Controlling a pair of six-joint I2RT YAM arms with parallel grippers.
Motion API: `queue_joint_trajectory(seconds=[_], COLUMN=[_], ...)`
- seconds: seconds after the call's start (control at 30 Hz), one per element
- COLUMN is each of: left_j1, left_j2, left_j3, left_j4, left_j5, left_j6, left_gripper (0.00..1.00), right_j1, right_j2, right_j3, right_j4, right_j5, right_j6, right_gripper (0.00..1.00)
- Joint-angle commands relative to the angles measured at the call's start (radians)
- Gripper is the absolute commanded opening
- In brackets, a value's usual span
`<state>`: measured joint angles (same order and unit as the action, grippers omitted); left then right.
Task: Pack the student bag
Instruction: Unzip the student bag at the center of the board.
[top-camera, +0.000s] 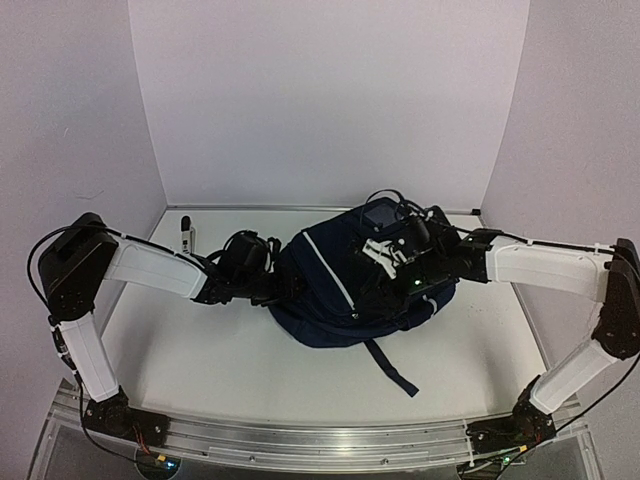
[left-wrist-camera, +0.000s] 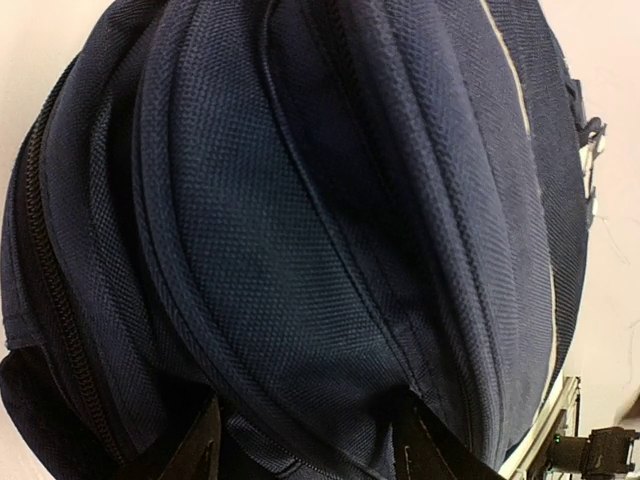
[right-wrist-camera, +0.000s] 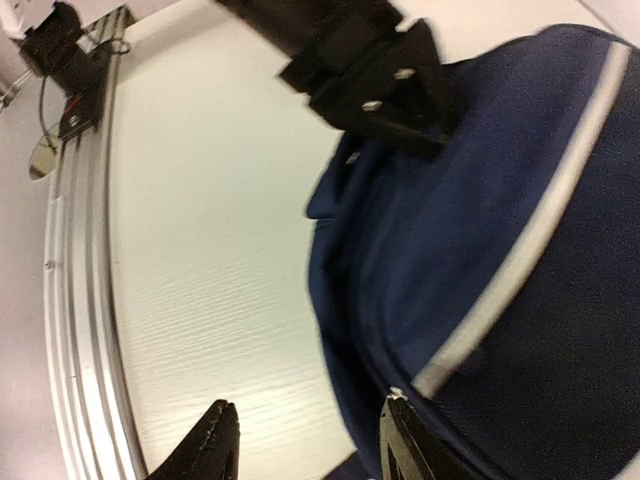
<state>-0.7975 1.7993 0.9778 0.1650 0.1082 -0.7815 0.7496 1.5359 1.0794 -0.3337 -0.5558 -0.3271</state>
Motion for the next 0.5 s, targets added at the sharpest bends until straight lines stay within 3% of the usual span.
queue_joint_trajectory(seconds=[0.0,0.13,0.3,0.47], left_j1=[-0.020,-0.034,-0.035,-0.036], left_j2=[-0.065,-0.119,-0.158,-0.178], left_j3=[-0.053,-0.092,-0.126,-0.180], left_j4=[0.028,0.005,-0.052,-0.043], left_j5=[0.070,0.038,-0.032,-0.046], left_j6=[0.021,-0.001,-0.057,-0.131], left_gripper=[0.59,0.65,0.67,0.67], right_j1=[-0.081,-0.091,-0.073,-0.034], right_j2=[-0.046,-0.025,0.018,0.076], right_j3=[0.002,-0.014,0.034,0.066], right_j4=[-0.025,-0.027,-0.028,-0.027], right_j5=[0.186,0.298,0.273,0.356], right_j6=[-0.115,-0.262,-0.279,-0.322], right_gripper=[0.50,0.56,0.57,0.63])
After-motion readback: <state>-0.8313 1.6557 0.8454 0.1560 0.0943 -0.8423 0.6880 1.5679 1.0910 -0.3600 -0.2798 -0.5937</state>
